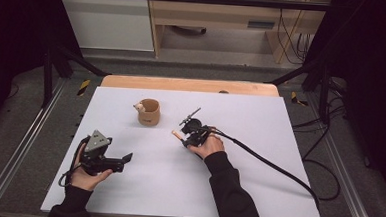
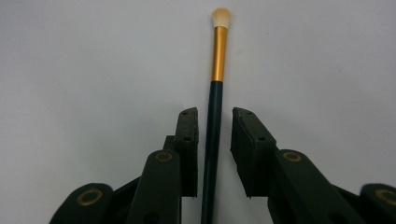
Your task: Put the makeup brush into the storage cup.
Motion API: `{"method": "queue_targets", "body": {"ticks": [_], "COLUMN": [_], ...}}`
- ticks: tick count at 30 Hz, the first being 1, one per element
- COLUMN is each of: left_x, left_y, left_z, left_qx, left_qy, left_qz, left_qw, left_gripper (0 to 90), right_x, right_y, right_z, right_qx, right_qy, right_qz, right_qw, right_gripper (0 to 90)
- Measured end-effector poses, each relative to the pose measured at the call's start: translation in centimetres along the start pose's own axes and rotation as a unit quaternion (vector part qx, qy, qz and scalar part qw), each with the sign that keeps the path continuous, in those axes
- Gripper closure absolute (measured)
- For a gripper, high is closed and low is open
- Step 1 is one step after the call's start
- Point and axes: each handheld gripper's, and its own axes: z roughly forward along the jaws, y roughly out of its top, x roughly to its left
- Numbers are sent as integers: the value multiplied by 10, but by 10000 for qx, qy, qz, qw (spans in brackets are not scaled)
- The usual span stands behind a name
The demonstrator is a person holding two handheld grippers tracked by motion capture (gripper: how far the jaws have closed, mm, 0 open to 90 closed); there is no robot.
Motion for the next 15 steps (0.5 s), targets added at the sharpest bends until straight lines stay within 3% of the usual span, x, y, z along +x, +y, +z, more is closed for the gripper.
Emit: {"method": "queue_targets", "body": {"ticks": [15], "left_x": [-1], "left_y": [0], "left_z": [1], "left_qx": [36], "left_qy": [-11], "left_qz": [18], "left_qw": [10000], "left_gripper": [77], "right_x": [0], "right_y": [0], "right_z": [7], "right_qx": [221], "right_qy": [28], "right_qz": [76], "right_qw": [9997], "right_gripper": [787]}}
